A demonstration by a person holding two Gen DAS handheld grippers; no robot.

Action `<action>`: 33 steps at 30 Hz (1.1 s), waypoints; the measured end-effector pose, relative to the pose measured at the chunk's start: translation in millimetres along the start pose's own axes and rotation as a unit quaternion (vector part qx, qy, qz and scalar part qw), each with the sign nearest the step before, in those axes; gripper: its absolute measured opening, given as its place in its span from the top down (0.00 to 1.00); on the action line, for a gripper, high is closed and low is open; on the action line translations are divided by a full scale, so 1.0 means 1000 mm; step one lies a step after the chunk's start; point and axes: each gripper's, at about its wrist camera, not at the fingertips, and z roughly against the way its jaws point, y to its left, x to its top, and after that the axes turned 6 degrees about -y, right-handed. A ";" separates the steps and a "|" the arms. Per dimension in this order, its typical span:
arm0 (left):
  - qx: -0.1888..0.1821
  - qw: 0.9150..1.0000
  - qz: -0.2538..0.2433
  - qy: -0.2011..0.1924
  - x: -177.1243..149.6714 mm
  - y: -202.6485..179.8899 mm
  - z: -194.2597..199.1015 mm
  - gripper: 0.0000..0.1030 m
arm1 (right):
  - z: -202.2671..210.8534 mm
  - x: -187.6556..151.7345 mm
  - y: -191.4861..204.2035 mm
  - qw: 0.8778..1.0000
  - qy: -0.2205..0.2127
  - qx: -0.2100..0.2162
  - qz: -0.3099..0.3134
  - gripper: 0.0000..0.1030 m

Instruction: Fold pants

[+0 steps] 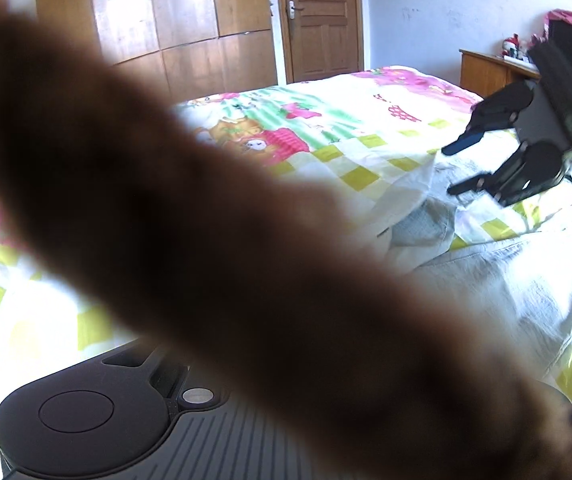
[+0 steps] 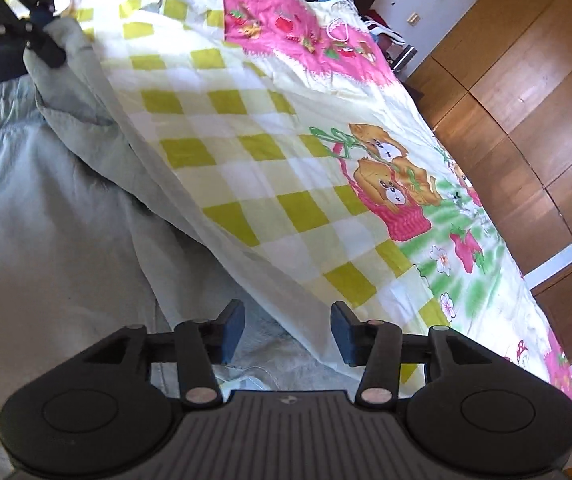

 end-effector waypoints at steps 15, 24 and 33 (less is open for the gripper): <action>0.005 1.000 -0.002 -0.012 0.000 0.019 -0.004 0.89 | -0.037 0.013 -0.005 0.995 0.013 -0.091 -0.037 0.85; 0.027 0.995 -0.009 -0.095 0.028 0.025 0.014 0.89 | 0.125 0.038 0.009 0.987 -0.036 -0.127 -0.091 0.85; 0.078 0.996 -0.025 -0.020 -0.064 0.013 0.025 0.87 | 0.090 0.001 0.183 0.999 0.002 -0.010 -0.044 0.85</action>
